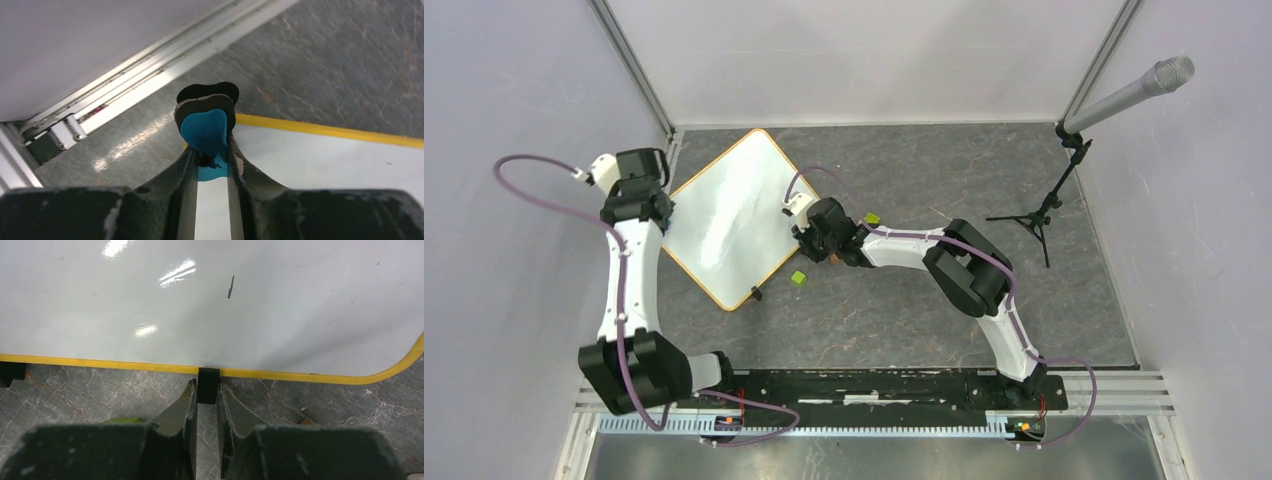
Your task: Erase the whiteboard
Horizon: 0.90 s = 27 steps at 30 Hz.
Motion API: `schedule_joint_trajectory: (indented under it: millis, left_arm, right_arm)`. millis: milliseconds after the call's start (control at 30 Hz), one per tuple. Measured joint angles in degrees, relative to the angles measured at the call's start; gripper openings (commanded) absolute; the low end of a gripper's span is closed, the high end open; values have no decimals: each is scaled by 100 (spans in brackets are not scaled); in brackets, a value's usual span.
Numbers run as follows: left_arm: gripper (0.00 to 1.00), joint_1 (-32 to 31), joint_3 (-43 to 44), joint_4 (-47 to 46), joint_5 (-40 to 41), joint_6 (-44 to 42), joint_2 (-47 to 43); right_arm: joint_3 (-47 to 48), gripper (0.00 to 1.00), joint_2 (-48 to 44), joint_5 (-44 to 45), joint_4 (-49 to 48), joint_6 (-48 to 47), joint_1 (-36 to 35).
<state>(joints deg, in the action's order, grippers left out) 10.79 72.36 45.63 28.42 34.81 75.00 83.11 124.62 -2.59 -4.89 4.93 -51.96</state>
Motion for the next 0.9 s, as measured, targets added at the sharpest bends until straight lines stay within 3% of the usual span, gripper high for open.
schedule_joint_trajectory:
  millis: [100, 333, 600, 767, 900]
  left_arm:
    - [25, 361, -297, -66, 83, 2, -461]
    - [23, 286, -457, -76, -52, 2, -439]
    - [25, -675, -459, -79, 151, 2, -63]
    - [27, -586, -457, -74, 173, 2, -118]
    - [27, -111, -446, -61, 140, 4, -232]
  right_arm:
    - [0, 0, 0, 0, 2, 0, 2]
    - [0, 0, 0, -2, 2, 0, 2]
    - [0, 0, 0, -28, 2, 2, 11]
    - [0, 0, 0, -35, 2, 2, 13]
    - [0, 0, 0, -39, 2, 2, 13]
